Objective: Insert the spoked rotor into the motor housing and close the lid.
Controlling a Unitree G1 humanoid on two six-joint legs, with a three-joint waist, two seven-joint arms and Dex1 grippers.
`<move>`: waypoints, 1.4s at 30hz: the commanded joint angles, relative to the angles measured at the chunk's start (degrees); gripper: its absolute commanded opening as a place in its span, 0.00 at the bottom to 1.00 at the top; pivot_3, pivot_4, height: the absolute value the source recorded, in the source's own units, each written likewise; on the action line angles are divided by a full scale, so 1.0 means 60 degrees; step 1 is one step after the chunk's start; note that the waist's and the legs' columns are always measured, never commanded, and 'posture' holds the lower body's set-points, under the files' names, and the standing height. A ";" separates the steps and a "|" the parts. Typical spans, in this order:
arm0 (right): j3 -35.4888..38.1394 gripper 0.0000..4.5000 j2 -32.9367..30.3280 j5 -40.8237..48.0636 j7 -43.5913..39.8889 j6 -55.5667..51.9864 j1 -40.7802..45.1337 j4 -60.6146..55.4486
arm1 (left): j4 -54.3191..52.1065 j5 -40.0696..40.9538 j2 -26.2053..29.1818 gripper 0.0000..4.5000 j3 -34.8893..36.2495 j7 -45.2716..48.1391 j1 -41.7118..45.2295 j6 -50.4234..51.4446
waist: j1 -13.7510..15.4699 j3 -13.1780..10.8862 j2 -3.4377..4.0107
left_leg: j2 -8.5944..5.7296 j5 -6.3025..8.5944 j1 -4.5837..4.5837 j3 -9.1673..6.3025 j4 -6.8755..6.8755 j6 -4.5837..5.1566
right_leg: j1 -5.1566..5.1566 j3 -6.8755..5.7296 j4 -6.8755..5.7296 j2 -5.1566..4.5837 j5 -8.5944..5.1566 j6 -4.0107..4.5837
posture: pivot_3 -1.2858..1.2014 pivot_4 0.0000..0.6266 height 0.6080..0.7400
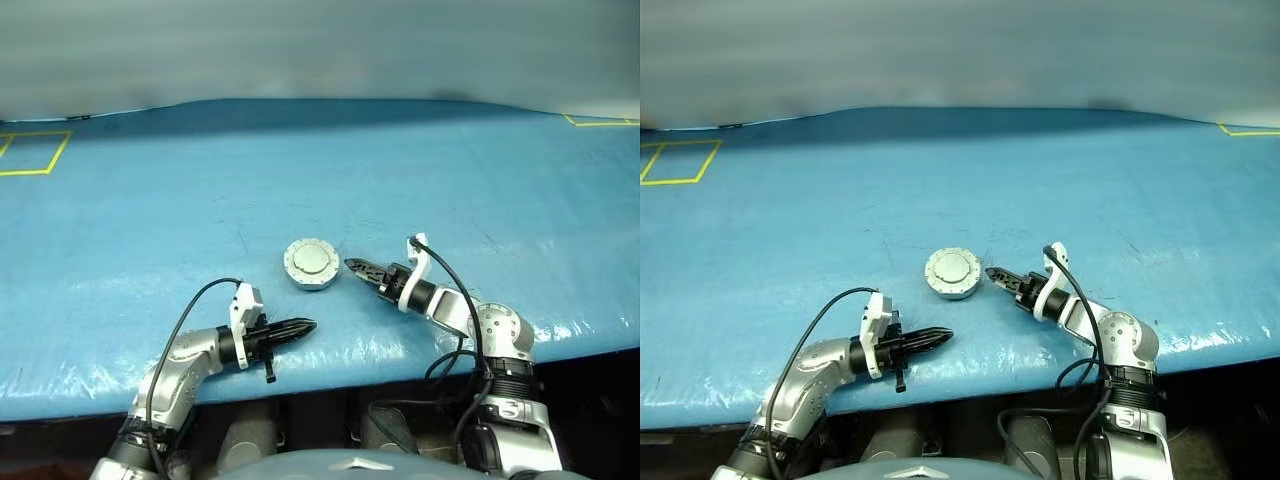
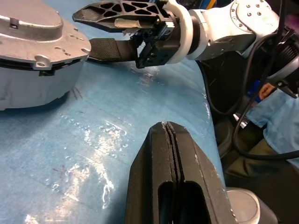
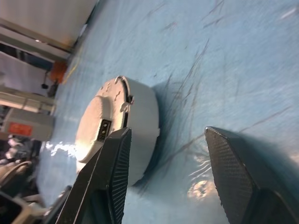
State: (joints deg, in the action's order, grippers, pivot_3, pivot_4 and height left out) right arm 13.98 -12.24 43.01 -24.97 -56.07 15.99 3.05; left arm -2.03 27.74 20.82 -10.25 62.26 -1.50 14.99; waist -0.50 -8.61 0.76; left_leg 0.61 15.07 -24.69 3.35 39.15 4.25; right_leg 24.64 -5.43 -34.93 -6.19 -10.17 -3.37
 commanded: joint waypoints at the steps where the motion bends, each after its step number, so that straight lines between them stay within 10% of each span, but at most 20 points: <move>1: -0.0337 0.58 -0.0206 -0.1063 0.0150 0.1572 -0.0246 -0.0667 | -0.0439 0.0263 -0.0034 0.00 0.0391 -0.0158 0.0043 -0.0098 | -0.0001 0.0000 0.0000 | 0.0000 0.0000 0.0003 0.0000 0.0003 0.0000 | 0.0000 0.0002 0.0002 0.0000 0.0001 -0.0001 | 0.52 0.24 1.00; 10: -0.3171 0.58 -0.0448 -0.4645 -0.1221 0.7253 -0.0622 -0.1586 | 0.0455 -0.1148 0.0198 0.00 0.0485 -0.0927 0.0138 -0.1153 | -0.0090 -0.0014 0.0006 | 0.0022 -0.0009 0.0005 0.0017 -0.0016 -0.0030 | -0.0012 0.0045 -0.0009 0.0057 0.0014 -0.0024 | 0.52 0.24 1.00; 17: -0.4511 0.58 -0.0618 -0.5718 -0.1812 0.8058 -0.0407 -0.0858 | 0.0363 -0.1029 0.0143 0.00 0.0829 -0.1095 -0.0215 -0.1593 | -0.0025 -0.0022 -0.0007 | 0.0058 -0.0020 0.0011 0.0013 -0.0010 -0.0061 | -0.0013 0.0041 -0.0010 0.0080 -0.0009 0.0020 | 0.52 0.24 1.00; 24: -0.4626 1.00 -0.0301 -0.5931 -0.1856 0.8251 0.0037 -0.0158 | 0.0210 -0.1068 0.0110 0.00 0.0941 -0.1310 -0.0596 -0.1785 | -0.0030 -0.0023 -0.0008 | 0.0082 -0.0023 0.0022 0.0017 -0.0005 -0.0072 | -0.0010 0.0041 -0.0013 0.0099 0.0003 0.0044 | 0.52 0.24 1.00; 42: -0.4808 1.00 0.0242 -0.5720 -0.2184 0.7590 0.0259 0.0342 | 0.0213 -0.1220 -0.0033 0.00 0.0860 -0.1727 -0.0855 -0.1962 | -0.0031 -0.0022 -0.0008 | 0.0098 -0.0033 0.0037 0.0023 0.0000 -0.0092 | -0.0017 0.0042 -0.0046 0.0114 -0.0002 0.0072 | 0.52 0.24 1.00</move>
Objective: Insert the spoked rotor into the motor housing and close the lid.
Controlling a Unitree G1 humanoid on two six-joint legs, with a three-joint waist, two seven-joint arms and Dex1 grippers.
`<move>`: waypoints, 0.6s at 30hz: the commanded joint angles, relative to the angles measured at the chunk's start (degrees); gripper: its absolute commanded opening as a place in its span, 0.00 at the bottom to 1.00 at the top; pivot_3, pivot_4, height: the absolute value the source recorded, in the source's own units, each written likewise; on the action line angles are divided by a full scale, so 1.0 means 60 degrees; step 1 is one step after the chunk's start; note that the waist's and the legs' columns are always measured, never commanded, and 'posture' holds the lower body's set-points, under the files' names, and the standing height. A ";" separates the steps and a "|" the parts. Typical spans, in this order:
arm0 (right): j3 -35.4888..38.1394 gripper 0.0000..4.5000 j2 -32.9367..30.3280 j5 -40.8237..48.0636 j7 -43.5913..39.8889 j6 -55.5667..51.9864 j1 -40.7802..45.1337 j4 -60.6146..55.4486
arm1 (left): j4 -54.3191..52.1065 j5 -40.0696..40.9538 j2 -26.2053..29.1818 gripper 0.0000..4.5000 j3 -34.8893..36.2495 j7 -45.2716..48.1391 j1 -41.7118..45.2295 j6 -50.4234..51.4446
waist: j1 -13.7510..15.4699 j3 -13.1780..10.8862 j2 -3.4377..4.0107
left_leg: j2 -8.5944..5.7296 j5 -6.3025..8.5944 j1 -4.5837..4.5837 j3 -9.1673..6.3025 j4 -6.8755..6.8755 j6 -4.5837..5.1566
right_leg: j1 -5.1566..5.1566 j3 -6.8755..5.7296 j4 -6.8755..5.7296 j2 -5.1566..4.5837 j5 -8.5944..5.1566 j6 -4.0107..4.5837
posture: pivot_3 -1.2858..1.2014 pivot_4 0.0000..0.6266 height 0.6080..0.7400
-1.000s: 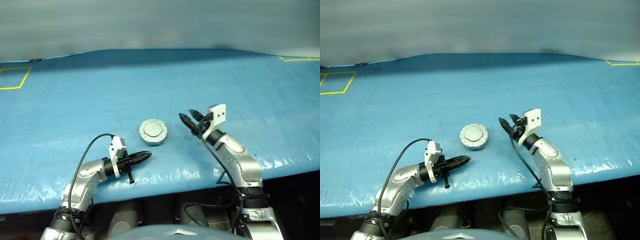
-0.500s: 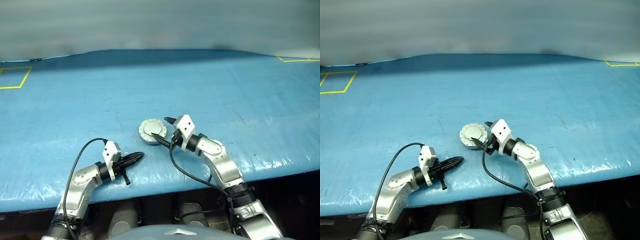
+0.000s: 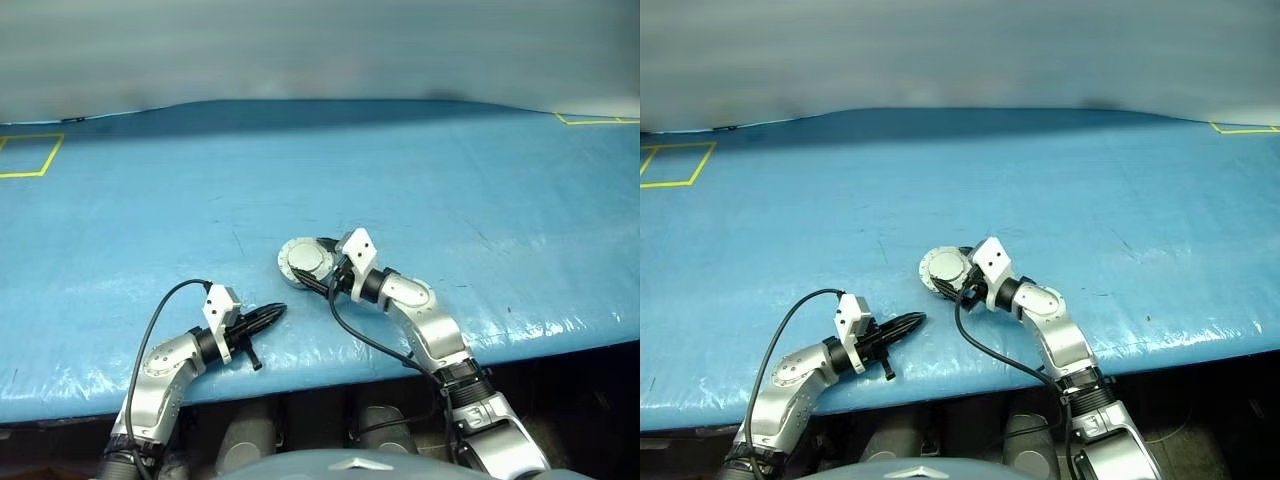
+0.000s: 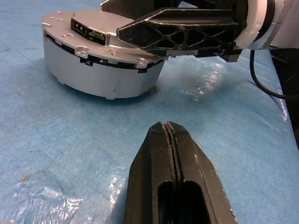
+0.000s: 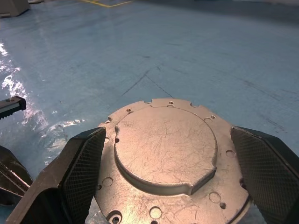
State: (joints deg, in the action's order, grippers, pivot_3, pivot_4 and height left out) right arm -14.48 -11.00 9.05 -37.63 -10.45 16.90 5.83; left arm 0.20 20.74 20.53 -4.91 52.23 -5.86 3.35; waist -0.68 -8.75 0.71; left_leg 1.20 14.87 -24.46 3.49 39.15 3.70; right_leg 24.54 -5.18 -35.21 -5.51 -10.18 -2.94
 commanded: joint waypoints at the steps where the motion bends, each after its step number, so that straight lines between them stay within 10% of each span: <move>1: -0.0085 1.00 0.0028 -0.0089 -0.0053 -0.0045 0.0103 -0.0092 | -0.0160 -0.0052 0.0016 0.00 -0.0033 -0.0059 -0.0135 -0.0022 | -0.0001 0.0000 0.0000 | 0.0000 0.0000 0.0001 0.0000 0.0000 -0.0001 | 0.0000 0.0000 -0.0001 0.0000 0.0000 0.0000 | 0.52 0.24 1.00; 9: -0.0047 0.67 0.0124 -0.0396 0.0172 0.0059 0.0314 0.0287 | -0.0117 -0.0095 0.0006 0.00 -0.0034 -0.0148 -0.0122 -0.0036 | -0.0004 0.0001 -0.0002 | 0.0007 0.0001 0.0072 0.0009 -0.0001 -0.0005 | -0.0011 0.0003 -0.0009 0.0000 -0.0009 0.0013 | 0.52 0.24 1.00; 18: 0.0160 0.66 0.0201 -0.0103 -0.0006 -0.0359 0.0607 -0.0004 | -0.0116 -0.0085 -0.0042 0.00 -0.0073 -0.0171 -0.0183 -0.0029 | 0.0002 0.0002 -0.0005 | 0.0014 -0.0008 0.0088 0.0029 0.0007 -0.0027 | -0.0001 0.0026 -0.0117 -0.0002 -0.0040 0.0064 | 0.52 0.24 1.00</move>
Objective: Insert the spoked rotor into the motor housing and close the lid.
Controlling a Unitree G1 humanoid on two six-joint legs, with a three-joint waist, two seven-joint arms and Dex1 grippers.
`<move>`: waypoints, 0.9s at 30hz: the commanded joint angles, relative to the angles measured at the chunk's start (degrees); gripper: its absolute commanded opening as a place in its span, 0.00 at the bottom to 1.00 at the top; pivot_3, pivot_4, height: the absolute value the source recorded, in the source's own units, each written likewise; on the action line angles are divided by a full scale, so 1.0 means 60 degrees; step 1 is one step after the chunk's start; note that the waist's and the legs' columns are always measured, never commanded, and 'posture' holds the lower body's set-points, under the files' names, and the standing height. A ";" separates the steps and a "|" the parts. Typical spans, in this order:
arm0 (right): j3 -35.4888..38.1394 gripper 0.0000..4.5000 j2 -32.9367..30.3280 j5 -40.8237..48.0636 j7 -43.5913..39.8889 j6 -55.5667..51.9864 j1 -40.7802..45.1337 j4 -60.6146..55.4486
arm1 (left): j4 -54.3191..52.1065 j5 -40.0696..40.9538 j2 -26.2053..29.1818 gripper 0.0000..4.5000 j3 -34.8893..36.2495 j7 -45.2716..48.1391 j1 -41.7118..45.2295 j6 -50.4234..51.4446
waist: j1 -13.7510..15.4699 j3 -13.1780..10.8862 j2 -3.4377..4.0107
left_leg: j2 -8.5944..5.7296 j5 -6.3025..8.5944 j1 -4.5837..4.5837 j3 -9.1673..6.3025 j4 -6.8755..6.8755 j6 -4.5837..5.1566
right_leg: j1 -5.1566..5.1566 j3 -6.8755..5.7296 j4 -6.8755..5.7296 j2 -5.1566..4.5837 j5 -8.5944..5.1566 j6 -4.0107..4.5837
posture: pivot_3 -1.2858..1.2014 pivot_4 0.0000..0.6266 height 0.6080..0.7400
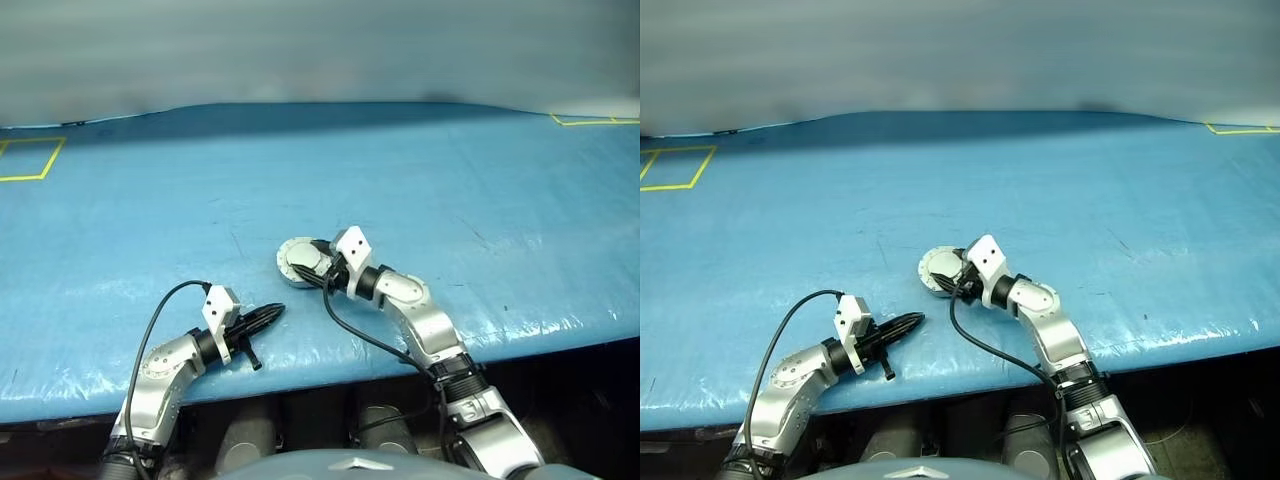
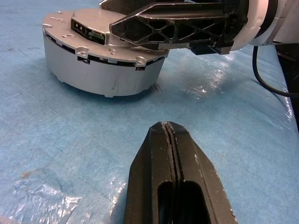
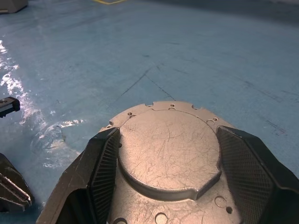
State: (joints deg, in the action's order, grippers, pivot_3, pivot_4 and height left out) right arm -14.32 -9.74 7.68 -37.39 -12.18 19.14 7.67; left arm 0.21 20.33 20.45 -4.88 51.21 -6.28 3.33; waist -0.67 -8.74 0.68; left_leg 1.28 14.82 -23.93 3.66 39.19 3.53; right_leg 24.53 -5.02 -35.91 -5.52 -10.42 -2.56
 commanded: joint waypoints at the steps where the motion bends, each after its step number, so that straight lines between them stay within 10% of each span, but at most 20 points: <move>1: 0.0120 0.66 -0.0032 0.0099 -0.0069 -0.0082 0.0252 -0.0314 | -0.0127 -0.0016 -0.0036 0.00 -0.0083 -0.0007 -0.0115 -0.0017 | -0.0001 0.0000 0.0000 | 0.0002 -0.0002 0.0001 0.0000 0.0000 -0.0003 | 0.0001 -0.0001 -0.0004 0.0001 -0.0002 0.0003 | 0.52 0.24 1.00; 27: -0.0174 0.66 -0.0695 -0.0533 -0.0568 0.0090 0.1022 0.0993 | -0.0349 0.0281 -0.0254 0.00 -0.0084 0.0016 -0.0198 0.0277 | 0.0013 0.0002 -0.0004 | 0.0010 -0.0007 0.0037 0.0000 0.0002 -0.0014 | -0.0001 -0.0003 -0.0005 0.0001 -0.0003 0.0004 | 0.52 0.24 1.00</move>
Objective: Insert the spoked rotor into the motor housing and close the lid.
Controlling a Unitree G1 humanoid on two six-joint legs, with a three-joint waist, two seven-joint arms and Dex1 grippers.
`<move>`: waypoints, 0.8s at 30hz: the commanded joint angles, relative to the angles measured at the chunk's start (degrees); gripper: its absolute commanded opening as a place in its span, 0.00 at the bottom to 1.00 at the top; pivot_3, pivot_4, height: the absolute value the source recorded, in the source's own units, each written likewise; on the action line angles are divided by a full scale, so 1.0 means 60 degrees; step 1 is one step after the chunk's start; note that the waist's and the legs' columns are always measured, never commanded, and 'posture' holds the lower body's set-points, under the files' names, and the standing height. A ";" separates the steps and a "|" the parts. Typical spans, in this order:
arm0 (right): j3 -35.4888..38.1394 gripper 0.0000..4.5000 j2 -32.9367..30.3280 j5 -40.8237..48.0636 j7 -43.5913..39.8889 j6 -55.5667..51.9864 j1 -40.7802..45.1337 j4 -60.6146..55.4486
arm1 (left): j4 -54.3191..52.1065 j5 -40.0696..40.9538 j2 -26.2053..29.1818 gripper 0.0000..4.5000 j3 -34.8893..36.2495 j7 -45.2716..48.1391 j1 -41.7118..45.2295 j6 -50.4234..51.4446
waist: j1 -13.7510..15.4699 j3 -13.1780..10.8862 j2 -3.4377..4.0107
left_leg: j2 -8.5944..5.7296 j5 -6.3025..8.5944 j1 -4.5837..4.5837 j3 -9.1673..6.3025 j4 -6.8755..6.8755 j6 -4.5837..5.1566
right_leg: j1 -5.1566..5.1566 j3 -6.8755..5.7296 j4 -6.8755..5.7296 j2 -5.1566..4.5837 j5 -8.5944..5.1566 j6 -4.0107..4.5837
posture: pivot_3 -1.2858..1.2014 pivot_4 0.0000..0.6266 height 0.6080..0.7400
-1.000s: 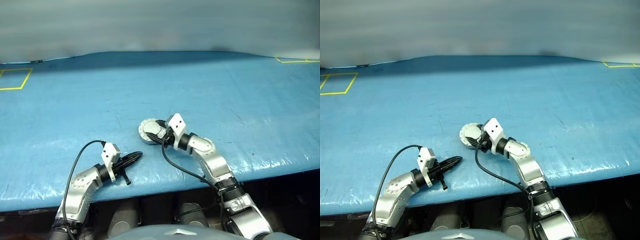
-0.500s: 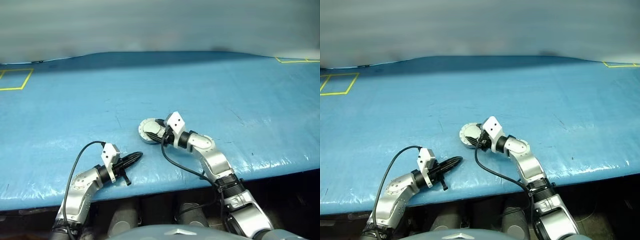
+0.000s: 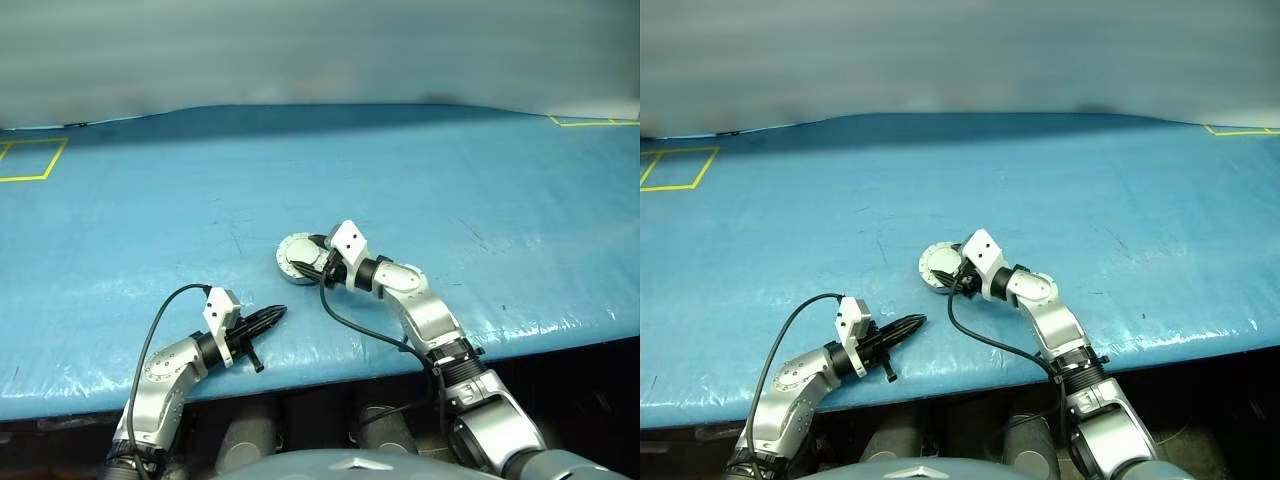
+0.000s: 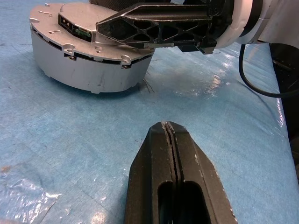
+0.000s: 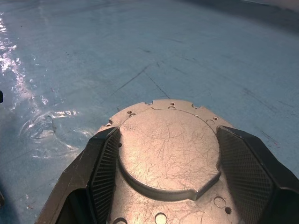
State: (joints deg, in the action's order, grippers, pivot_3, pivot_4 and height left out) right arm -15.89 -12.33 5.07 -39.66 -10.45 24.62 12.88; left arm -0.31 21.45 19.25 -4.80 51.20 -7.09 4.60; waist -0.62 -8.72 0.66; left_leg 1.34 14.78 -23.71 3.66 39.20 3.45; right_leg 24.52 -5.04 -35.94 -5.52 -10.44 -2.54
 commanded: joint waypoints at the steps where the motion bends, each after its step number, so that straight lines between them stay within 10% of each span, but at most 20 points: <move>1: 0.0029 0.66 -0.0327 -0.0111 -0.0307 -0.0247 0.0164 0.0132 | -0.0263 0.0092 -0.0058 0.00 -0.0109 0.0028 -0.0064 0.0070 | 0.0003 0.0000 0.0000 | -0.0002 0.0000 -0.0002 -0.0001 -0.0001 0.0000 | 0.0001 0.0000 0.0001 -0.0001 0.0000 0.0000 | 0.52 0.24 1.00; 24: -0.0281 0.66 -0.0217 -0.0305 -0.0320 -0.0393 -0.0057 0.0147 | 0.0904 0.0485 -0.1031 0.00 0.0954 -0.1085 0.2093 -0.0227 | -0.0008 0.0016 -0.0036 | 0.0003 -0.0001 -0.0004 -0.0003 -0.0003 -0.0002 | -0.0017 -0.0012 0.0004 0.0010 0.0000 0.0003 | 0.52 0.24 1.00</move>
State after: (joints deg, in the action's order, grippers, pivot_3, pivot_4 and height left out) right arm -16.70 -13.49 4.59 -41.95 -11.55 25.68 12.67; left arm 4.36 26.13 12.77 2.33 44.20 4.26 3.34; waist -0.67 -8.62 0.45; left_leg 1.35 14.77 -23.75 3.65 39.18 3.44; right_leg 24.39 -5.11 -35.91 -5.46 -10.44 -2.52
